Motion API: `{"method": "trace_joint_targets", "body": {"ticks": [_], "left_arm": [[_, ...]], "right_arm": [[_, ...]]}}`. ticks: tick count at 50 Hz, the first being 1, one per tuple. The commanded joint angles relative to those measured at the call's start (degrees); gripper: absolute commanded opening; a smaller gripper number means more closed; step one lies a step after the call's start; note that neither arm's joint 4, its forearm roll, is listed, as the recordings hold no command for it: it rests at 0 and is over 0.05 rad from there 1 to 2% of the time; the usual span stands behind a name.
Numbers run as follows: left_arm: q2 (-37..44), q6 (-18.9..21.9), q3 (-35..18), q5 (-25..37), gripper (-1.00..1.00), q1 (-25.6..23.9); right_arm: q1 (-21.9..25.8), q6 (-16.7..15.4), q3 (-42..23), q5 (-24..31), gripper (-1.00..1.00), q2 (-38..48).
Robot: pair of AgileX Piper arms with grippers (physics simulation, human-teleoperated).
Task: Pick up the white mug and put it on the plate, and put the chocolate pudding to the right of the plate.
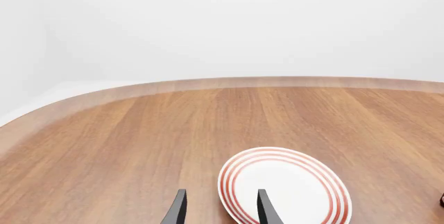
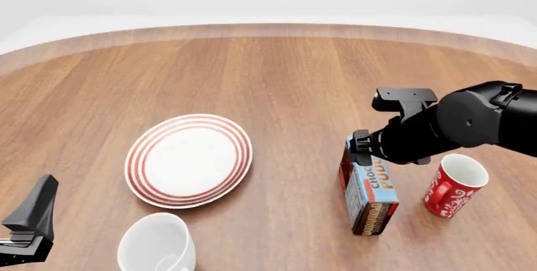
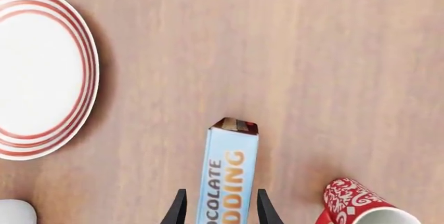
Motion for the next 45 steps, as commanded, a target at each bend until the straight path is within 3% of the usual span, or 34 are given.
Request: {"method": "trace_joint_targets", "body": {"ticks": [1, 45], "left_arm": [[0.0, 0.0, 0.0, 0.0, 1.00, 0.0], [0.0, 0.0, 0.0, 0.0, 1.00, 0.0]], "right_arm": [[0.6, 0.9, 0.7, -0.9, 1.00, 1.1], [1.9, 3.8, 4.1, -4.6, 1.00, 5.0]]}}
